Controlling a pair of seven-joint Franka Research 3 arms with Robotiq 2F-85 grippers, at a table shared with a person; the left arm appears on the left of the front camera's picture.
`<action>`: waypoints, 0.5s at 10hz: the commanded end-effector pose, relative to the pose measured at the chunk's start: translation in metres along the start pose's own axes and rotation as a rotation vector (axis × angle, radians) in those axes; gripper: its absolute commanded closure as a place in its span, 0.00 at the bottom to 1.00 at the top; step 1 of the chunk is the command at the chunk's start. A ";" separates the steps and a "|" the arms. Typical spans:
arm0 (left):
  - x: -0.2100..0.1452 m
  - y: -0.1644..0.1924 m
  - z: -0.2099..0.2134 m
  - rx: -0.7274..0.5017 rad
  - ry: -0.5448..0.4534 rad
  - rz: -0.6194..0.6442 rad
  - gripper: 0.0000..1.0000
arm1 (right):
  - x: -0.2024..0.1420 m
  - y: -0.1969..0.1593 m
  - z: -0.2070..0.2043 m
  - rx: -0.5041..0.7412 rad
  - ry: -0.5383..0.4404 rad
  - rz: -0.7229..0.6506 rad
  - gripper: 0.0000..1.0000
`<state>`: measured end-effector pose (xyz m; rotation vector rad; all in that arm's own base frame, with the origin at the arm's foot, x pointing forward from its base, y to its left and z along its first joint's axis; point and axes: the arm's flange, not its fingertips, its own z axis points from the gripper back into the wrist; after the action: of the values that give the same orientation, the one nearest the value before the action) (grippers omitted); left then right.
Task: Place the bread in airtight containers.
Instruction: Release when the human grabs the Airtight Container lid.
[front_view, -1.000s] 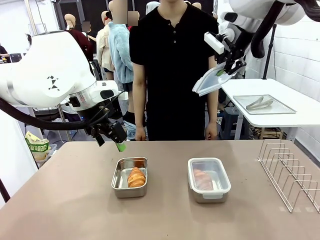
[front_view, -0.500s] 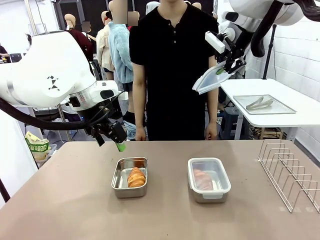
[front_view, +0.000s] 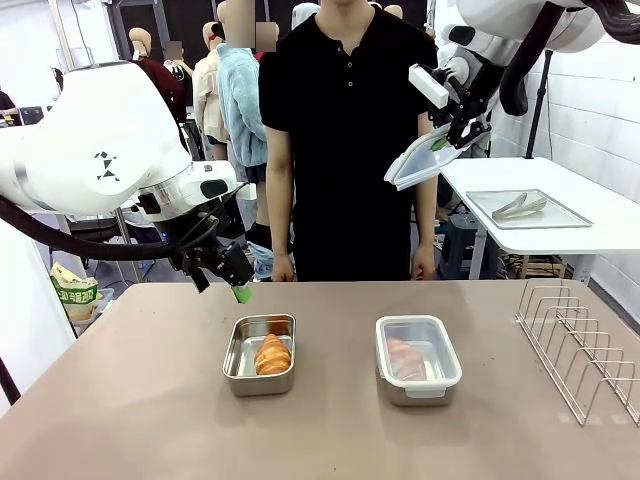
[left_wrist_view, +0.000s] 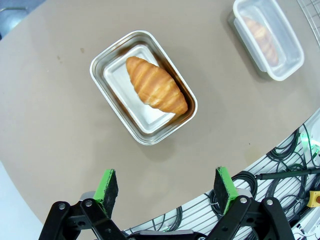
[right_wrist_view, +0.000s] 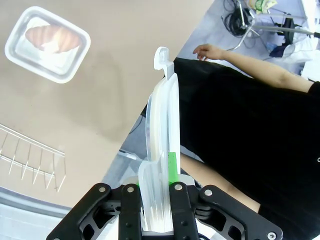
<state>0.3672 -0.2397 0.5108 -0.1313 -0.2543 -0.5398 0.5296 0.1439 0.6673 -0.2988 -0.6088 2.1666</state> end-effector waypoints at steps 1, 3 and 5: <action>0.000 0.001 0.000 -0.002 -0.002 0.001 0.00 | 0.000 0.001 -0.001 0.001 -0.007 -0.005 1.00; 0.000 0.001 0.000 -0.002 -0.002 0.001 0.00 | 0.000 0.001 -0.001 0.001 -0.007 -0.005 1.00; 0.000 0.001 0.000 -0.002 -0.002 0.001 0.00 | 0.000 0.001 -0.001 0.001 -0.007 -0.005 1.00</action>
<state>0.3672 -0.2397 0.5108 -0.1313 -0.2543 -0.5398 0.5298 0.1432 0.6672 -0.2994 -0.6081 2.1652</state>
